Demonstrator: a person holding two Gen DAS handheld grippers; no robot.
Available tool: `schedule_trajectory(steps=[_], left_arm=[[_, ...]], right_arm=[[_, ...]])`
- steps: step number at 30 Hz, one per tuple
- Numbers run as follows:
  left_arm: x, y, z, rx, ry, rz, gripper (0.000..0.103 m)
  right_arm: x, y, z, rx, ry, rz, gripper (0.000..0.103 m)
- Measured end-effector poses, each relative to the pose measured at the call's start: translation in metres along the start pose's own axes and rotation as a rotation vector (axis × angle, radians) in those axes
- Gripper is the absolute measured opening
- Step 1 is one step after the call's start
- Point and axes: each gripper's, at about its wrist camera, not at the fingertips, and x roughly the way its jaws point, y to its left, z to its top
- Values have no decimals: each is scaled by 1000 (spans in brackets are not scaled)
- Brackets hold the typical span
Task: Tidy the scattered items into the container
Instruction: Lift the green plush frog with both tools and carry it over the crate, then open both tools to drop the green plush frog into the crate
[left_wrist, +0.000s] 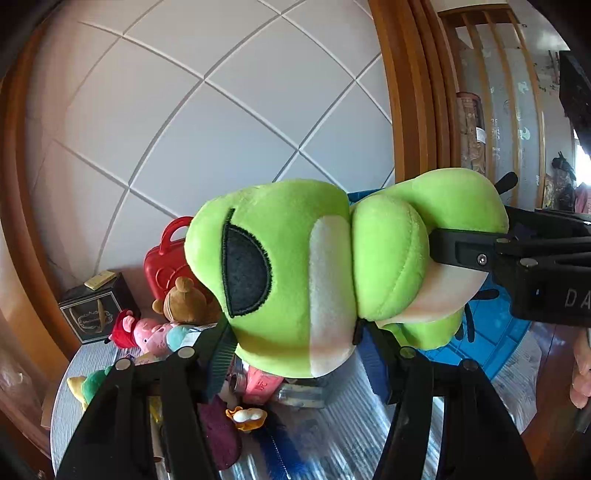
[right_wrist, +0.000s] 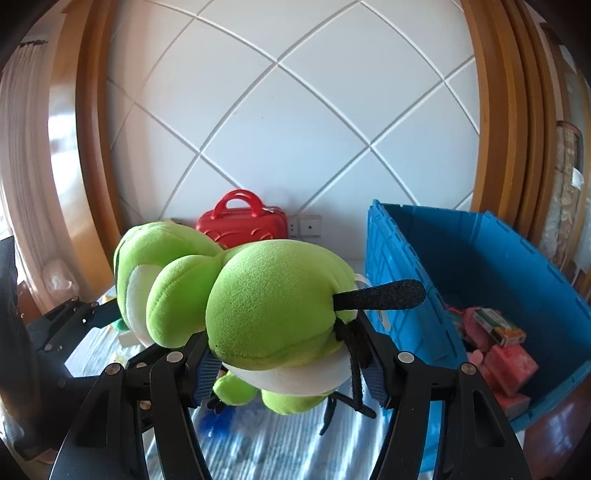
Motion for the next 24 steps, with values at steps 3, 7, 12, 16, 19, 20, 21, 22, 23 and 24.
schedule_trajectory(steps=[3, 7, 12, 16, 19, 20, 21, 22, 23, 24], left_arm=[[8, -13, 15, 12, -12, -12, 60], [17, -42, 36, 51, -16, -22, 60], [37, -89, 67, 78, -34, -41, 60], [64, -135, 96, 88, -35, -42, 61], [88, -173, 119, 77, -22, -28, 61], [97, -188, 127, 74, -6, -27, 61], [106, -202, 135, 70, 14, -28, 61], [115, -214, 142, 62, 34, -31, 61], [125, -226, 148, 52, 58, -37, 61], [135, -236, 153, 39, 88, -42, 61]], right_arm=[[-6, -12, 10, -14, -29, -33, 64], [-11, -40, 17, 7, -45, -62, 64], [-22, -92, 29, 21, -76, -92, 64], [-27, -151, 40, 9, -102, -115, 64], [-24, -202, 50, -10, -114, -113, 64], [-23, -220, 54, -17, -114, -111, 64], [-21, -239, 58, -26, -113, -111, 64], [-20, -256, 61, -35, -110, -113, 64], [-20, -273, 64, -42, -104, -113, 64], [-18, -289, 66, -47, -95, -112, 64]])
